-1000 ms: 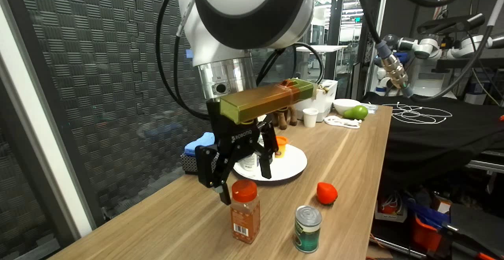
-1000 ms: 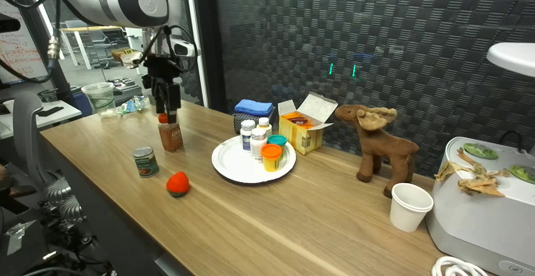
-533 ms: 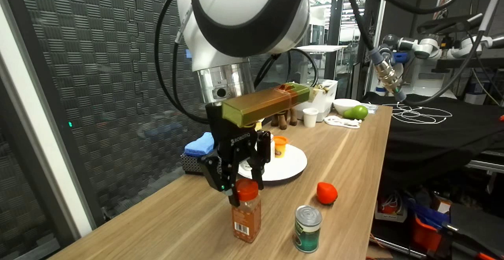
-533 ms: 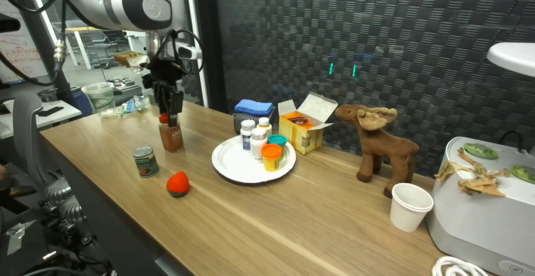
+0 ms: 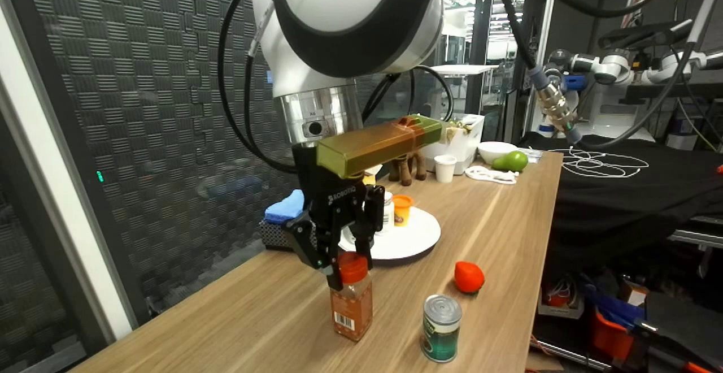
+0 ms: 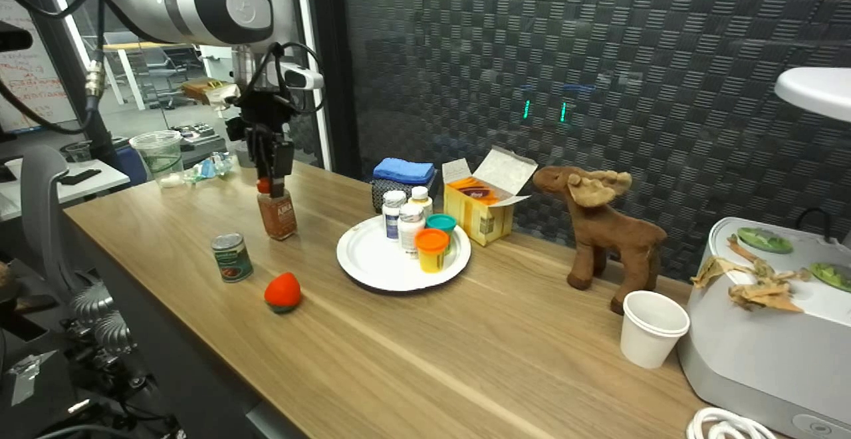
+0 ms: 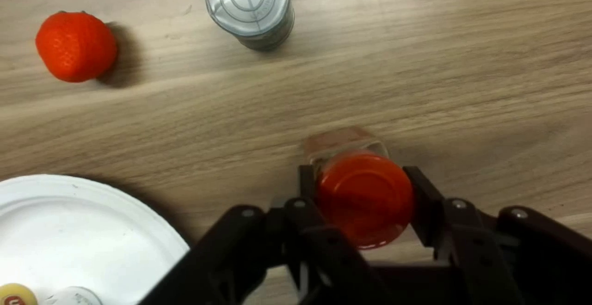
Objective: Pick up all the objects surrounding the white plate and arrange them on the plate
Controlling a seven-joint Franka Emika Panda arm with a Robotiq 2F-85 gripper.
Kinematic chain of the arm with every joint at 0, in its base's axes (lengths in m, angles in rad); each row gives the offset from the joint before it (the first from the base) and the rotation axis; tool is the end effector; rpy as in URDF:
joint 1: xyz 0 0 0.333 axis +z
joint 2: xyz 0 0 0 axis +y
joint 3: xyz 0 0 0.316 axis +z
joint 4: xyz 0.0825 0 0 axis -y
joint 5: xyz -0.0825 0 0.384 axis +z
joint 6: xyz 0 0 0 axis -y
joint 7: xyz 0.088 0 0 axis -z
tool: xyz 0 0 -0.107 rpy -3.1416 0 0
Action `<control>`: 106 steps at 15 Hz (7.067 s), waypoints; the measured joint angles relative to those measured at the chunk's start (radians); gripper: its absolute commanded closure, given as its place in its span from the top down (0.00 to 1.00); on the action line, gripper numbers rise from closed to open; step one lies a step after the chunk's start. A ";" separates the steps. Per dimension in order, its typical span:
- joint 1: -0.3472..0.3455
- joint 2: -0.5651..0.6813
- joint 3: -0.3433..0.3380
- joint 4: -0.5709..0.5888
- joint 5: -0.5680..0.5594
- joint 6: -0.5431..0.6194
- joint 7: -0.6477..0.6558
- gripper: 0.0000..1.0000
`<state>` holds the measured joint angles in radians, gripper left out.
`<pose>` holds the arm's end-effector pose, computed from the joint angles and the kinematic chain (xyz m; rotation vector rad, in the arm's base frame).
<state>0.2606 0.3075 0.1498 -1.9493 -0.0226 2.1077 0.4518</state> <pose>0.5472 0.2334 0.3128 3.0971 -0.0496 -0.2226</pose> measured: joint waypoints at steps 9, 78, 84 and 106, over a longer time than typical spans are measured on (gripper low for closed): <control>-0.047 -0.158 -0.092 -0.102 -0.089 0.159 0.101 0.24; -0.042 -0.233 0.023 -0.376 0.012 0.225 0.463 1.00; -0.029 -0.245 0.041 -0.424 0.028 0.235 0.488 1.00; -0.080 -0.335 0.035 -0.524 0.060 0.268 0.495 1.00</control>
<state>0.1802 -0.0275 0.1852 -2.4735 0.0379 2.3762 0.9465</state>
